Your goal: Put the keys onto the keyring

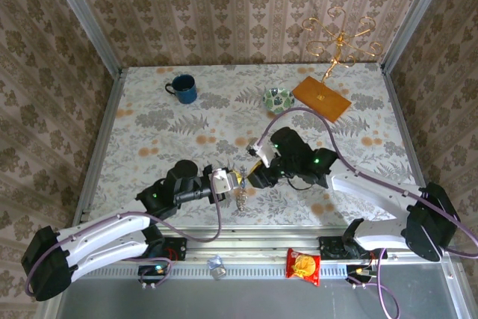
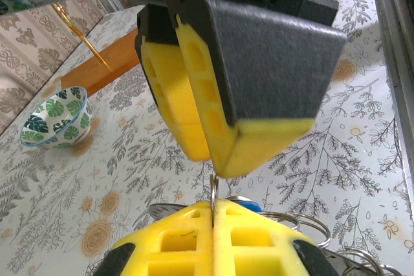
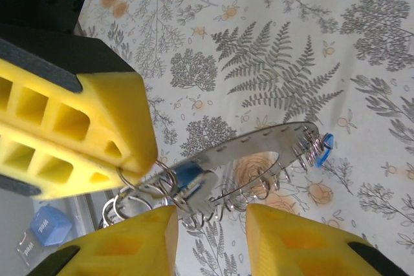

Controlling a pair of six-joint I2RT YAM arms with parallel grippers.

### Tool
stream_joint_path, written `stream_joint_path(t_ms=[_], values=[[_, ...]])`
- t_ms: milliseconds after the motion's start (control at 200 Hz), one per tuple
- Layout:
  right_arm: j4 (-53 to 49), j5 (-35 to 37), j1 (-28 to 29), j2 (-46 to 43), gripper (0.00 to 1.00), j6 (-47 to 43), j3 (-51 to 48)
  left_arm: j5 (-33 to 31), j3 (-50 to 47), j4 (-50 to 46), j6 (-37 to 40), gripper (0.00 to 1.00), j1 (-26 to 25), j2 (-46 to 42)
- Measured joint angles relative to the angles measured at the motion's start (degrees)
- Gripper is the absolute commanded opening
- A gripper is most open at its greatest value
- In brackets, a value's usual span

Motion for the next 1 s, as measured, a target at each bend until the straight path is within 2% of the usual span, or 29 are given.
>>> stream_joint_path(t_ms=[145,355,650,810,1000], values=[[3.0,-1.2,-1.4,-3.9,0.38,-3.1,-3.7,0.0,-1.4,2.3,-1.0,0.00,-0.2,0.0],[13.2,-6.2,-1.2,-9.1,0.39,-13.6,-11.2,0.0,-3.5,6.7,-3.3,0.00,-0.2,0.0],[21.6,-8.1,-0.5,-5.1,0.33,-21.5,-12.2,0.3,-5.0,10.3,-6.1,0.00,-0.1,-0.1],[24.4,-8.8,-0.2,-2.3,0.26,-22.9,-12.2,0.3,-5.4,10.7,-7.0,0.00,-0.1,-0.8],[25.9,-9.0,-0.1,-1.3,0.06,-24.3,-12.2,0.3,-5.7,11.0,-7.1,0.00,-0.1,-0.9]])
